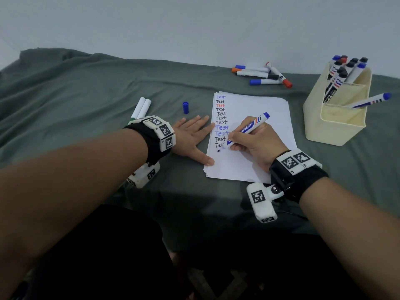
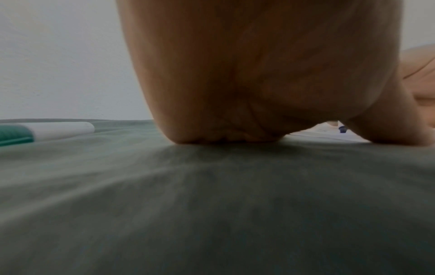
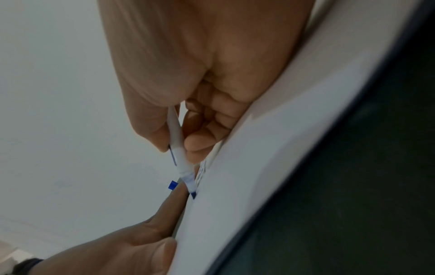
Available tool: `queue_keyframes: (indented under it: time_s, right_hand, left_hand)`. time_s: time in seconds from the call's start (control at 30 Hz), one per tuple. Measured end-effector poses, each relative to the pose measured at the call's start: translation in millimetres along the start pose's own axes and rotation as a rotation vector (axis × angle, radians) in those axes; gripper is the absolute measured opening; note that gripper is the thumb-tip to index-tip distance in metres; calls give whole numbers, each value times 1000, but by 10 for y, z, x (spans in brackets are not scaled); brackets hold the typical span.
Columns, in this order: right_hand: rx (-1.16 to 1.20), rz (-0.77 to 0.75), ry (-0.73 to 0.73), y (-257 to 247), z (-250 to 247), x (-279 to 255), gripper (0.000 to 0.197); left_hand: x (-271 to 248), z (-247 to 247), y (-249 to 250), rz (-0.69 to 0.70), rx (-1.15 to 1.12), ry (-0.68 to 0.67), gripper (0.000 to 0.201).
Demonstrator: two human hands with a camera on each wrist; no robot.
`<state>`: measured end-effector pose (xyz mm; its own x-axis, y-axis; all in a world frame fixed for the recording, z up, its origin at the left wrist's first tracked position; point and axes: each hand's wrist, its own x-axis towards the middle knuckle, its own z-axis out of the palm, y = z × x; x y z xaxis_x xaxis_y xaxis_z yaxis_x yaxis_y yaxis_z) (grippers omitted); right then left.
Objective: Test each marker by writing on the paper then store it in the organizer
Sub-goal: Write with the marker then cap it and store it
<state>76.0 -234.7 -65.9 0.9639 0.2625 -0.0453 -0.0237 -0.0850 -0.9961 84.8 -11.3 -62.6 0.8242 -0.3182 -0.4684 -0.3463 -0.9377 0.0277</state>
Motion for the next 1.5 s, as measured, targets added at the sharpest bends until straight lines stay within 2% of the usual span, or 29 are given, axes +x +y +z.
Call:
queue_keyframes:
  time_s: [0.3, 0.47, 0.8, 0.97, 1.17, 1.33, 1.5]
  right_hand:
    - [-28, 9, 1, -5, -4, -1, 17]
    - [-21, 20, 76, -11, -36, -14, 11]
    - [-21, 33, 26, -7, -28, -1, 17]
    - [-34, 12, 110, 23, -61, 2, 14]
    - [-46, 23, 68, 19, -57, 7, 20]
    - [-2, 17, 64, 42, -70, 8, 16]
    - [-68, -7, 125, 52, -64, 14, 20]
  left_hand:
    - [10, 0, -4, 0, -2, -10, 130]
    - [3, 2, -3, 1, 1, -9, 125]
    - [-28, -20, 17, -4, -1, -21, 126]
    - [-25, -18, 15, -1, -1, -14, 126]
    - [-20, -12, 11, 1, -3, -13, 123]
    - [-14, -9, 4, 1, -3, -19, 127]
    - [-10, -9, -2, 2, -4, -21, 126]
